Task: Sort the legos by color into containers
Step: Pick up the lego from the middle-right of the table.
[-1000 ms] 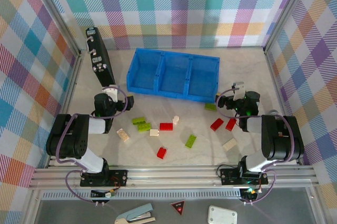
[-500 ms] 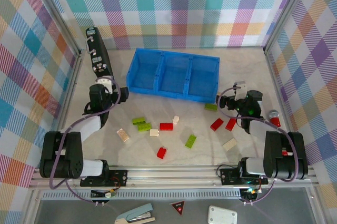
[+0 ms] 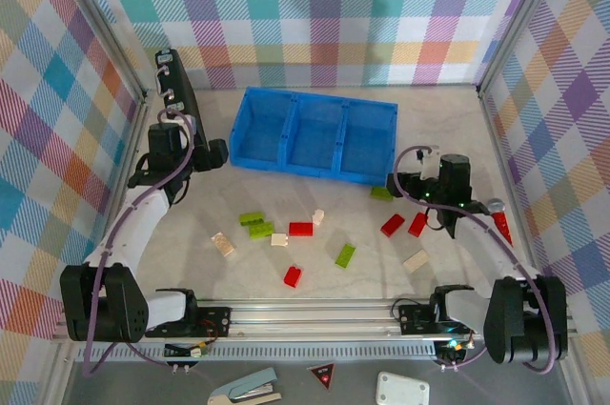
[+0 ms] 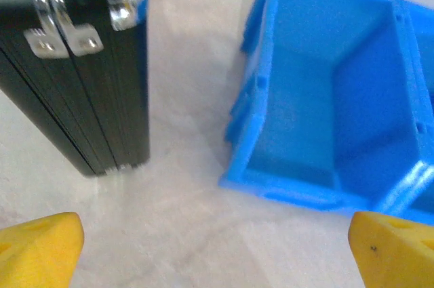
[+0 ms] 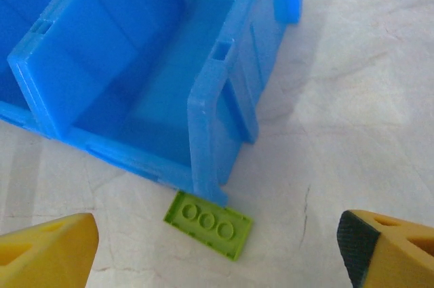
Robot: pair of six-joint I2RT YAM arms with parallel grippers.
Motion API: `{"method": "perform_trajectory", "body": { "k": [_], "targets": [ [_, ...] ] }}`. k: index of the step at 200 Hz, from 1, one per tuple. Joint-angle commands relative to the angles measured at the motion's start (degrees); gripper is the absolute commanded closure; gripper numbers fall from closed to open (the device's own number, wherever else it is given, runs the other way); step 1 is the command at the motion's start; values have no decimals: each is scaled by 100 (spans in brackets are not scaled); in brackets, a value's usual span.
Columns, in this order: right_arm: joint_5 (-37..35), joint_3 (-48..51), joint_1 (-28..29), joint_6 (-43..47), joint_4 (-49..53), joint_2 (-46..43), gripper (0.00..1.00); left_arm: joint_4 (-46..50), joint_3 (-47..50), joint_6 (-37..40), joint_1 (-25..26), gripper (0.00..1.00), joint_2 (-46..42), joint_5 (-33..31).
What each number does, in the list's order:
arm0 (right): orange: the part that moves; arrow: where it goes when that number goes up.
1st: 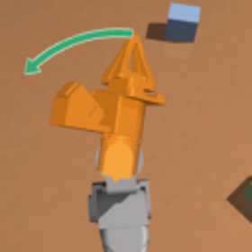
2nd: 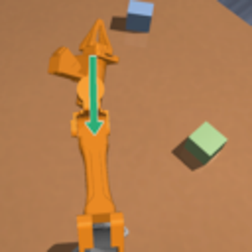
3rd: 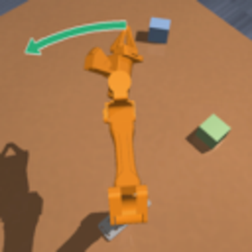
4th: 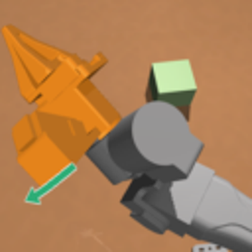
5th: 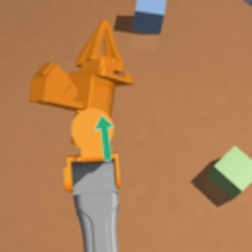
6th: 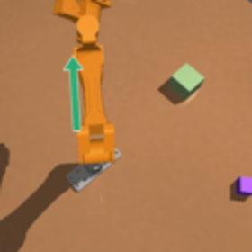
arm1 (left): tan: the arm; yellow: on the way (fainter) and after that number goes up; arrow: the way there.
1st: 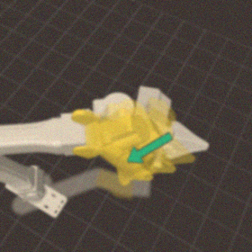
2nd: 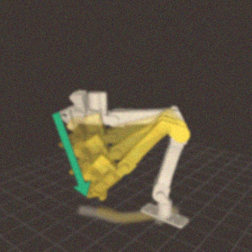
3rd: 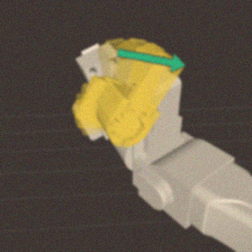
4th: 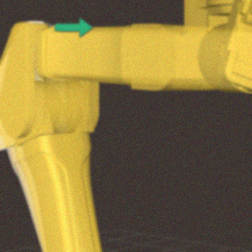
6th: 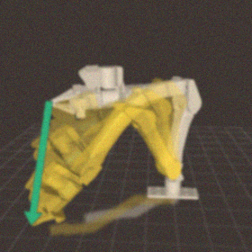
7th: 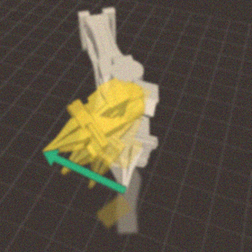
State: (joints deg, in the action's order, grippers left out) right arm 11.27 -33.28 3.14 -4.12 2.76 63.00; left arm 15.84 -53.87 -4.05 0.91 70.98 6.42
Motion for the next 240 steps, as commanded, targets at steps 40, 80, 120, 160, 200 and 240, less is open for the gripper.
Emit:
{"method": "perform_trajectory", "body": {
  "k": [40, 80, 120, 160, 200, 240],
  "targets": [
    [-343, -425, 82, -995, 2212, -837, 15, 1698, -407, -142, -90, 0, -260, 379],
    [-432, -670, 109, -1768, 3034, -914, 21, 1388, -120, -364, -117, 0, -354, 407],
    [-506, -918, 143, -2358, 3926, -616, 24, 1298, 119, -292, -134, 0, -652, 104],
    [-866, -822, 178, -3209, 4523, -817, 25, 1412, 106, -245, -127, 0, -661, -92],
    [-1363, -780, 227, -4420, 5309, -1152, 27, 1444, -17, -228, -129, 0, -490, -66],
    [-1651, -780, 266, -5148, 6075, -1420, 32, 1414, -121, -223, -151, 0, -341, 74]
  ]
}}
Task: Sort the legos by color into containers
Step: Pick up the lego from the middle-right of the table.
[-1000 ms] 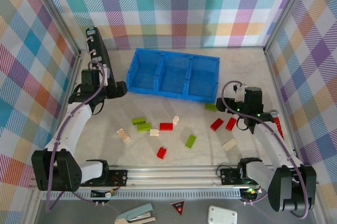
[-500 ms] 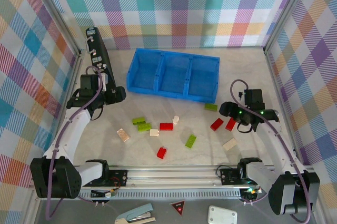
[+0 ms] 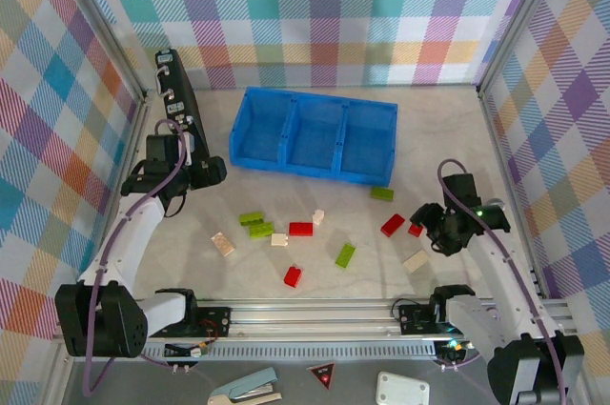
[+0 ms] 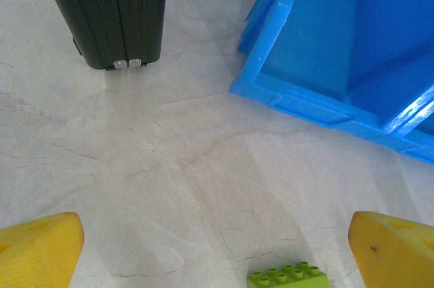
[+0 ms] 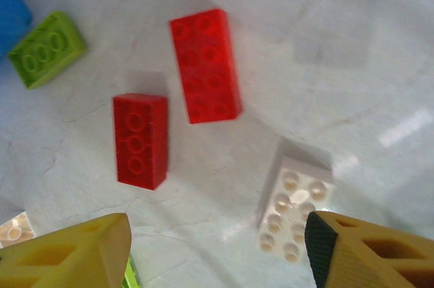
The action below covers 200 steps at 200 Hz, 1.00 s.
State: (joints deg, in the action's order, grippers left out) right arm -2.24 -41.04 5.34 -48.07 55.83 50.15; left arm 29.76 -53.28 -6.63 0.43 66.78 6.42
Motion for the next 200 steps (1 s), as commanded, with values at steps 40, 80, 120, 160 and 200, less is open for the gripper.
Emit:
{"method": "perform_trajectory", "body": {
  "k": [40, 80, 120, 160, 200],
  "targets": [
    [-82, 73, 150, -846, 885, 51, 35, 16, -217, 8, -164, 0, 178, 292],
    [-65, 296, 440, -1097, 803, 104, 37, -5, -255, -33, -242, 1, 274, 538],
    [5, 272, 529, -940, 561, 307, 41, -38, -252, -83, -340, 1, 324, 663],
    [-172, -16, 538, -219, 368, 630, 41, -50, -271, -110, -417, 2, 362, 821],
    [-38, -105, 538, 600, 7, 969, 41, -40, -281, -117, -481, 2, 355, 877]
  ]
}}
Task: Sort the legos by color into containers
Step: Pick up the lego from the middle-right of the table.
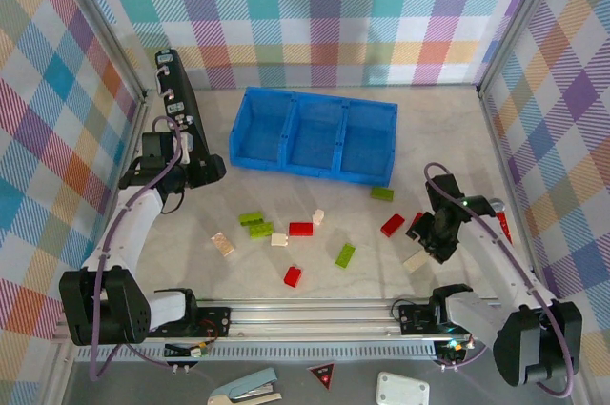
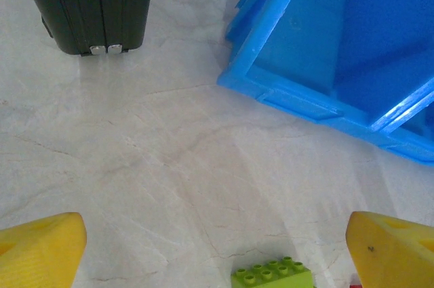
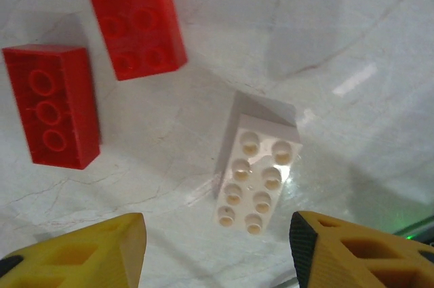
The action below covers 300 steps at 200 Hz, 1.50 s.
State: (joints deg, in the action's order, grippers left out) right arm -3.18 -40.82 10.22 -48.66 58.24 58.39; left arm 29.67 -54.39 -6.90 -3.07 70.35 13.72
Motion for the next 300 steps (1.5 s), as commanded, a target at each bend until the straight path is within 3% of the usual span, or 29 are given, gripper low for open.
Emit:
{"method": "perform_trajectory", "body": {
  "k": [1, 46, 156, 260, 300],
  "targets": [
    [59, -119, 50, 675, -247, 150, 41, -32, -169, -92, -136, 2, -3, 152],
    [-259, -77, 52, 1138, -734, 486, 41, -31, -173, -93, -159, 2, -42, 188],
    [-717, -19, 54, 1320, -1930, 1722, 43, 4, -195, -67, -183, 2, -12, 289],
    [-819, -65, 42, 1277, -2338, 2337, 53, 59, -169, 3, -193, 1, -165, 167],
    [-859, -88, 42, 1274, -2306, 2328, 63, 68, -124, 30, -193, 0, -266, 88]
  ]
}}
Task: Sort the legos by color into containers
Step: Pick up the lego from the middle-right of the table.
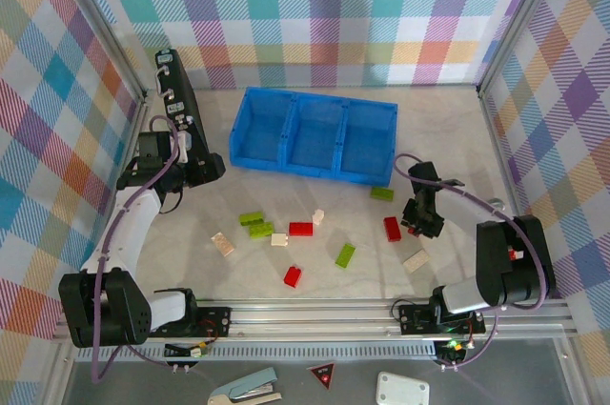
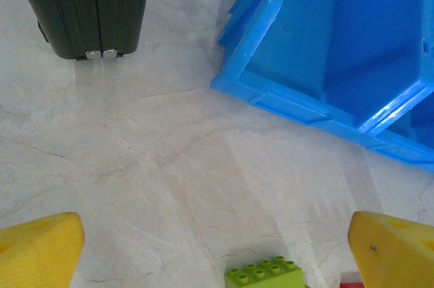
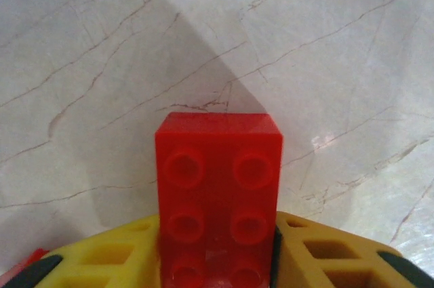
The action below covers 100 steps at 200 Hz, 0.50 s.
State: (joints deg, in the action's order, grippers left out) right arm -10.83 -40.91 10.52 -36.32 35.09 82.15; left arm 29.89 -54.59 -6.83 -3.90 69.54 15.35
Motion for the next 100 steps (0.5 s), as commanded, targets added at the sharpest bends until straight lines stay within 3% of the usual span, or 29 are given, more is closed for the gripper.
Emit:
{"method": "perform_trajectory", "body": {
  "k": [1, 63, 100],
  "targets": [
    [-94, -77, 11, 42, 12, -53, 63, 45, -105, 19, -111, 0, -190, -85],
    [-286, -575, 20, 349, 688, -672, 67, 38, -116, 20, -111, 0, -174, -24],
    [324, -1314, 86, 918, 979, -784, 67, 28, -113, -1, -111, 0, -147, 22]
  ]
}}
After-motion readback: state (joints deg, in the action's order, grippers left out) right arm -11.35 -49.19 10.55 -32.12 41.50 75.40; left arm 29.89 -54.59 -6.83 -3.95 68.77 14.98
